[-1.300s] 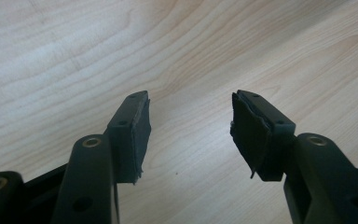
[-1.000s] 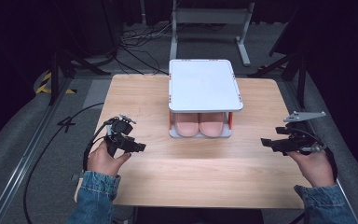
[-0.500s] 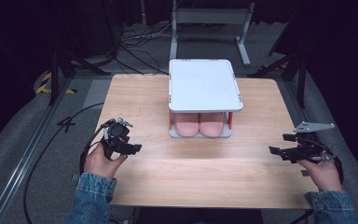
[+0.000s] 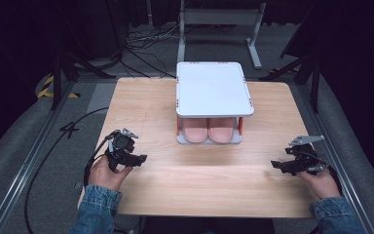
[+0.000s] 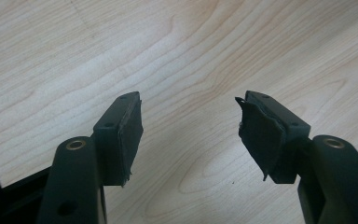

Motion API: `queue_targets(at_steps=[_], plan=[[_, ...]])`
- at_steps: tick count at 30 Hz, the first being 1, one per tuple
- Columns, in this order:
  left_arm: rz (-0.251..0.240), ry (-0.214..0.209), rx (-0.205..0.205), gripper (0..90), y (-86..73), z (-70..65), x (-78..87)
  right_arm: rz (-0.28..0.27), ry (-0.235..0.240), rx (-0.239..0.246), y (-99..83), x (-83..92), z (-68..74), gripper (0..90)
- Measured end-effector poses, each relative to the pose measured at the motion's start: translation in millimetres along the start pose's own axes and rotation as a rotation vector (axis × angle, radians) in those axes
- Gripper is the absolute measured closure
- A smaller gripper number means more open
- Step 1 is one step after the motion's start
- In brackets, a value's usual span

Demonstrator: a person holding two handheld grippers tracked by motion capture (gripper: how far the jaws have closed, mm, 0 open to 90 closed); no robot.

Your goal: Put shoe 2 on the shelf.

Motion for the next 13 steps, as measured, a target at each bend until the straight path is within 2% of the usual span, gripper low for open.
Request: queue_targets(at_steps=[5, 9, 13], plan=[[0.031, 0.009, -0.003, 39.0, -5.7, 2.3, -5.2, -0.031, -0.014, 0.020, -2.7, -9.7, -0.5, 15.3], [0.033, 0.017, -0.016, 38.8, -8.2, 2.7, -6.9, -0.034, -0.003, -0.009, -4.1, -17.2, 0.1, 15.3], [0.036, 0.003, 0.021, 38.1, -14.9, 7.1, -10.6, -0.038, -0.004, -0.001, -5.2, -20.0, 1.0, 15.4]])
Point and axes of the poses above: each handheld gripper's, and its own axes: x roughly backward along the jaws, y roughly out of its top, z roughly to its left, the point moved 6 cm from there along -x, roughly forward along the jaws, and after that the axes turned 12 degrees about -x, right-handed, at the moved point
